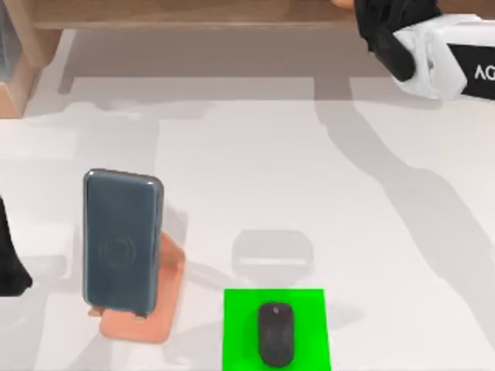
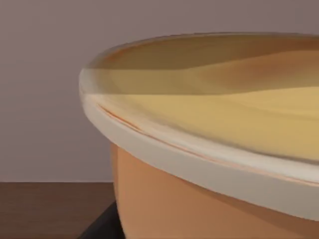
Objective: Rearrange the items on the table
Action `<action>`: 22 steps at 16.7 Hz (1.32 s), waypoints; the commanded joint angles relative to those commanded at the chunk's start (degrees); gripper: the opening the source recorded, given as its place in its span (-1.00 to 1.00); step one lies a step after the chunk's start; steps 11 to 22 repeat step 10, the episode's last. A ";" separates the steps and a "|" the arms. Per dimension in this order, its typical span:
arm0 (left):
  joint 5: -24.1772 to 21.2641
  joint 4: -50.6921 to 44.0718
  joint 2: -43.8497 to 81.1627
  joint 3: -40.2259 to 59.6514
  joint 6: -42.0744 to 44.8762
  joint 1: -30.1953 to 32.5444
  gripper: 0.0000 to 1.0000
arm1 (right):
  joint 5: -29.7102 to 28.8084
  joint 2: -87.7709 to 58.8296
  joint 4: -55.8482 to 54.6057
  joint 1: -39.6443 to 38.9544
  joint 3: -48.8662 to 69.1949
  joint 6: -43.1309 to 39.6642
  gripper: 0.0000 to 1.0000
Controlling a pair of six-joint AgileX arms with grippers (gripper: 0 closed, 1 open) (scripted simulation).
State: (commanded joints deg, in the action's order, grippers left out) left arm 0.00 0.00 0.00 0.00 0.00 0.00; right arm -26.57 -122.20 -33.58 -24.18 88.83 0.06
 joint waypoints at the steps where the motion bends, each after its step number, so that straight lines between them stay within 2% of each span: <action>1: 0.00 0.00 0.00 0.00 0.00 0.00 1.00 | 0.00 0.00 0.00 0.00 0.00 0.00 0.51; 4: 0.00 0.00 0.00 0.00 0.00 0.00 1.00 | 0.00 0.00 0.00 0.00 0.00 0.00 0.96; 5: 0.00 0.00 0.00 0.00 0.00 0.00 1.00 | 0.00 0.00 0.00 0.00 0.00 0.00 1.00; 22: 0.00 0.00 0.00 0.00 0.00 0.00 1.00 | 0.00 0.00 0.00 0.00 0.00 0.00 1.00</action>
